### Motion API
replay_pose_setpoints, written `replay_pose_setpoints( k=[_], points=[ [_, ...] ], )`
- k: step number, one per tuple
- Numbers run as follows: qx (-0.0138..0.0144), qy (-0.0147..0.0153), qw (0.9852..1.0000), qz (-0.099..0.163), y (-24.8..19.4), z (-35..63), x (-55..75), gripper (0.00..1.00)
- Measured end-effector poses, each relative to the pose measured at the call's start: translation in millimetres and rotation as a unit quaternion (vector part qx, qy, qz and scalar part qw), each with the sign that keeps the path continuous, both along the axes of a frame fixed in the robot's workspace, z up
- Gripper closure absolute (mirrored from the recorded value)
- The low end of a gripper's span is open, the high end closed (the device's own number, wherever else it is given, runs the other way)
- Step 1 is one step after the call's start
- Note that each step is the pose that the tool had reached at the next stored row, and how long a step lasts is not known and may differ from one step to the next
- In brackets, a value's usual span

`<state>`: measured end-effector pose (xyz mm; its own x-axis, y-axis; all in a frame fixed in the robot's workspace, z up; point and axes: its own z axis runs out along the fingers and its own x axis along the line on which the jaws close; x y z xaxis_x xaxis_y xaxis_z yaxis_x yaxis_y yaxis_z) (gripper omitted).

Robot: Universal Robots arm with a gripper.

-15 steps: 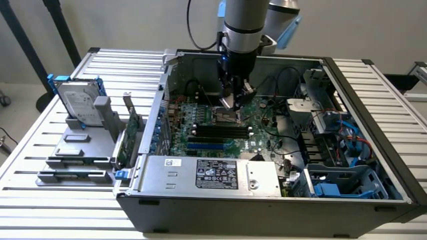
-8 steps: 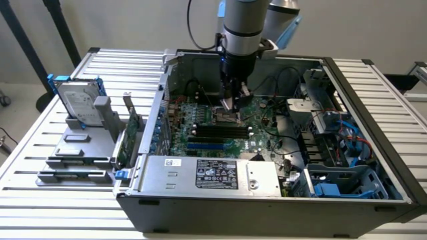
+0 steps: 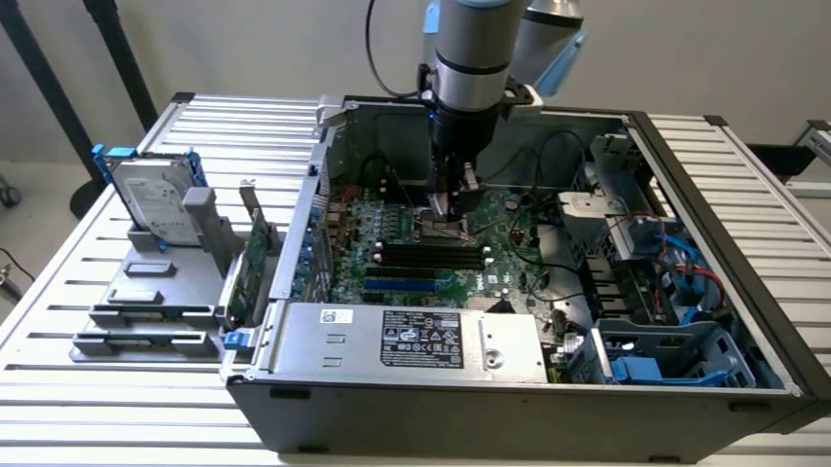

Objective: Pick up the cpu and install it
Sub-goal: 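Place the cpu into insertion slot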

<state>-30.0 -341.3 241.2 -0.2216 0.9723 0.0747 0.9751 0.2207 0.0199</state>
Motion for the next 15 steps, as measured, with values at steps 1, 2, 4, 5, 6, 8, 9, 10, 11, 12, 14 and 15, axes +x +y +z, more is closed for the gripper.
replay_pose_setpoints(
  k=[1,2,4,5,6,8,9,10,11,12,14,15],
  points=[
    [0.0000,0.0019,1.0000,-0.007,0.0,-0.3,0.0,0.45],
    [0.0000,0.0036,0.9999,-0.014,0.0,-0.6,0.0,0.45],
    [-0.0001,0.0067,0.9996,-0.028,0.0,-1.0,0.0,0.45],
    [-0.0001,0.0083,0.9994,-0.035,0.0,-1.3,0.0,0.45],
    [0.0000,0.0095,0.9991,-0.042,0.0,-1.5,0.0,0.45],
    [0.0001,0.0109,0.9983,-0.057,0.0,-1.9,0.0,0.45],
    [0.0001,0.0115,0.9979,-0.064,0.0,-2.2,0.0,0.45],
    [0.0002,0.0119,0.9974,-0.071,0.0,-2.4,0.0,0.45],
    [0.0003,0.0122,0.9968,-0.079,0.0,-2.6,0.1,0.45],
    [0.0004,0.0125,0.9962,-0.087,0.0,-2.8,0.1,0.45],
    [0.0004,0.0126,0.9950,-0.099,0.0,-3.0,-0.5,0.45],
    [0.0006,0.0126,0.9946,-0.103,0.0,-3.1,-1.5,0.45]
  ],
)
